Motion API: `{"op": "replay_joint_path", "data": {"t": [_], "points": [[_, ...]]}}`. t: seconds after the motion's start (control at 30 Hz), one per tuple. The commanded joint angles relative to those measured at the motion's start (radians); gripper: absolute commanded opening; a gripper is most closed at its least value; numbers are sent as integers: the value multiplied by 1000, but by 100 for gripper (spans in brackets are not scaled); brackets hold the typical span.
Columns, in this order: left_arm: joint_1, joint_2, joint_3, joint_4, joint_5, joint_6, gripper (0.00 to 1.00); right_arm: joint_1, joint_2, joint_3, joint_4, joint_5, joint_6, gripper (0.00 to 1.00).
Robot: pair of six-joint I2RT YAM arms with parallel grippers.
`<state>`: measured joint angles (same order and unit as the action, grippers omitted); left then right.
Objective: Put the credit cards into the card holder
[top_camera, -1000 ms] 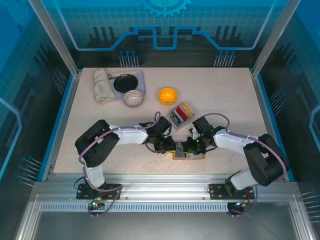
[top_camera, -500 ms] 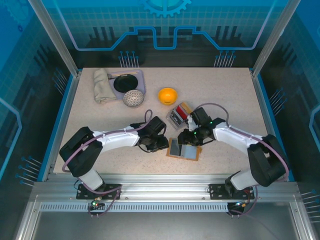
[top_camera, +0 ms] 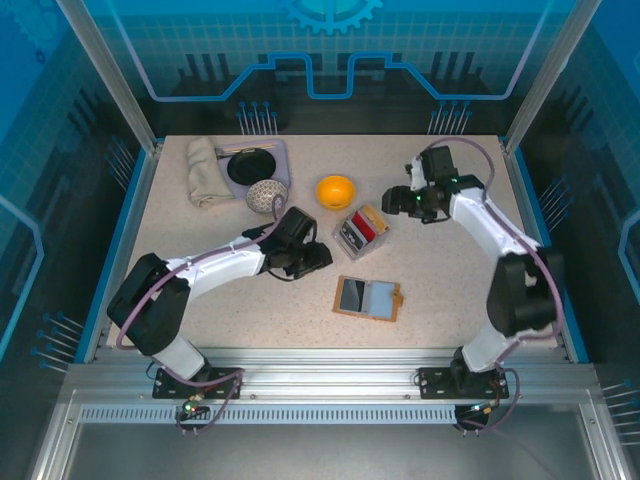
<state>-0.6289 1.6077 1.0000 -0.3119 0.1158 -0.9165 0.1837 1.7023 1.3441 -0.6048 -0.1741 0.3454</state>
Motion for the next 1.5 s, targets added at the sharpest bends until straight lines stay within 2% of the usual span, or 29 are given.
{"op": "replay_joint_path", "data": {"t": [0.0,0.1,0.27,0.43,0.67,0.87,1.1,1.17,1.47], "points": [[34,28,28,22,53,9,51,-3,138,109,-77,-112,-54,72],[60,54,44,33,78,10,53,-2,250,205,-109,-162,-59,73],[96,106,76,46,115,7,54,9,353,277,-139,-290,-81,73],[121,165,120,55,148,13,54,33,341,210,-78,-450,-84,72],[138,253,213,35,166,28,55,68,255,134,-71,-492,-81,70],[143,308,267,26,171,20,52,79,192,109,-103,-365,-81,70],[142,353,284,28,172,11,41,128,136,123,-158,-21,-128,69],[141,367,287,34,179,9,37,154,137,141,-181,47,-157,66],[142,403,285,10,166,18,27,273,170,201,-238,328,-242,63]]}}
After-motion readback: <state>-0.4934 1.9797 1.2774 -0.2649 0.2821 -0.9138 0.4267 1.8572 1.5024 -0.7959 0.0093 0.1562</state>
